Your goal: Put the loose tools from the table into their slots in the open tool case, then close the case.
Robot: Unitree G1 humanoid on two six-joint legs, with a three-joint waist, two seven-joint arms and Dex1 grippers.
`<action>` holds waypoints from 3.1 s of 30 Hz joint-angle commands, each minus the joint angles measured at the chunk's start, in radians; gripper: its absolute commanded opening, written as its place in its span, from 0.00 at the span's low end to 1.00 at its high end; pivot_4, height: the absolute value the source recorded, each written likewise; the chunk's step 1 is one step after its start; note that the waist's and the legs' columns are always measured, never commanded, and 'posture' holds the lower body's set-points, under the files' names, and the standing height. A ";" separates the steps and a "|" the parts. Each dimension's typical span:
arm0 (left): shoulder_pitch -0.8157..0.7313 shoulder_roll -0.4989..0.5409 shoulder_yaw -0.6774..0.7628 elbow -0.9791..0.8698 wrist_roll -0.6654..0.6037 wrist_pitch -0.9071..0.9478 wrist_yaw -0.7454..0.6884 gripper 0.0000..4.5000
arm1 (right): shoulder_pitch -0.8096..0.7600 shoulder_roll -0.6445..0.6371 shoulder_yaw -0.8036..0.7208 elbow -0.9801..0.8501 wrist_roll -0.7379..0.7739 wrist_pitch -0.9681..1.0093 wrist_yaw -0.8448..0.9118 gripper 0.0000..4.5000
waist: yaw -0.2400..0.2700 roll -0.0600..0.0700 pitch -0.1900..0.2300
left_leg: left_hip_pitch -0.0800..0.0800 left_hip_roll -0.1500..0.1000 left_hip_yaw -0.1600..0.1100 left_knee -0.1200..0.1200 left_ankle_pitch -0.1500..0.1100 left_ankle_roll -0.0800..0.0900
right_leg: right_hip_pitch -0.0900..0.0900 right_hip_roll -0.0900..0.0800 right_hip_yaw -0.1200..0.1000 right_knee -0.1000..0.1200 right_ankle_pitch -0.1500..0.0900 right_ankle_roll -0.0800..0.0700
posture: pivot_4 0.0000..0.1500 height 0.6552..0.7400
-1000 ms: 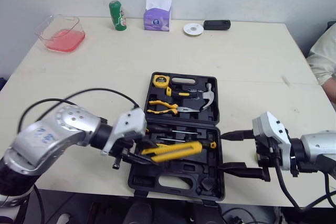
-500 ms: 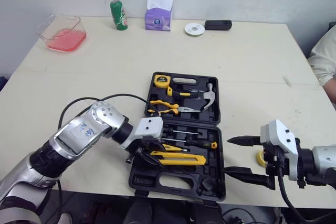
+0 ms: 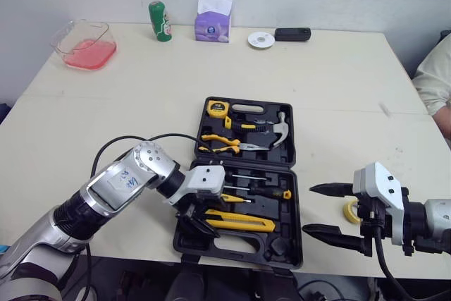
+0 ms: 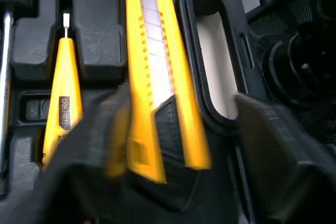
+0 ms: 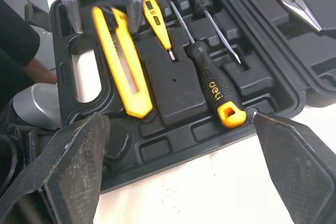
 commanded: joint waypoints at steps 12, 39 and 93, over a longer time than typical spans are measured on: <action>0.290 -0.196 0.291 0.080 -0.132 -0.332 0.038 0.60 | -0.063 0.001 0.036 -0.039 0.046 -0.009 -0.012 1.00 | 0.010 0.001 -0.001 | 0.000 0.000 0.000 0.002 -0.001 0.000 | 0.001 -0.002 0.000 -0.001 0.001 0.001 | 1.00 1.00; 0.277 -0.084 0.018 0.214 0.294 -0.576 -0.003 0.02 | -0.062 0.008 0.074 -0.028 -0.013 -0.045 -0.021 1.00 | 0.017 0.008 -0.011 | 0.003 0.000 0.000 0.002 -0.001 0.002 | 0.004 -0.001 0.001 0.000 0.001 0.001 | 1.00 1.00; 0.024 -0.032 0.449 -0.067 -0.373 -0.127 0.019 1.00 | 0.403 -0.105 -0.265 0.098 -0.511 -0.275 0.231 1.00 | -0.005 0.006 -0.007 | 0.002 -0.002 0.004 -0.002 -0.002 0.003 | 0.001 0.002 0.003 0.000 0.003 0.004 | 1.00 1.00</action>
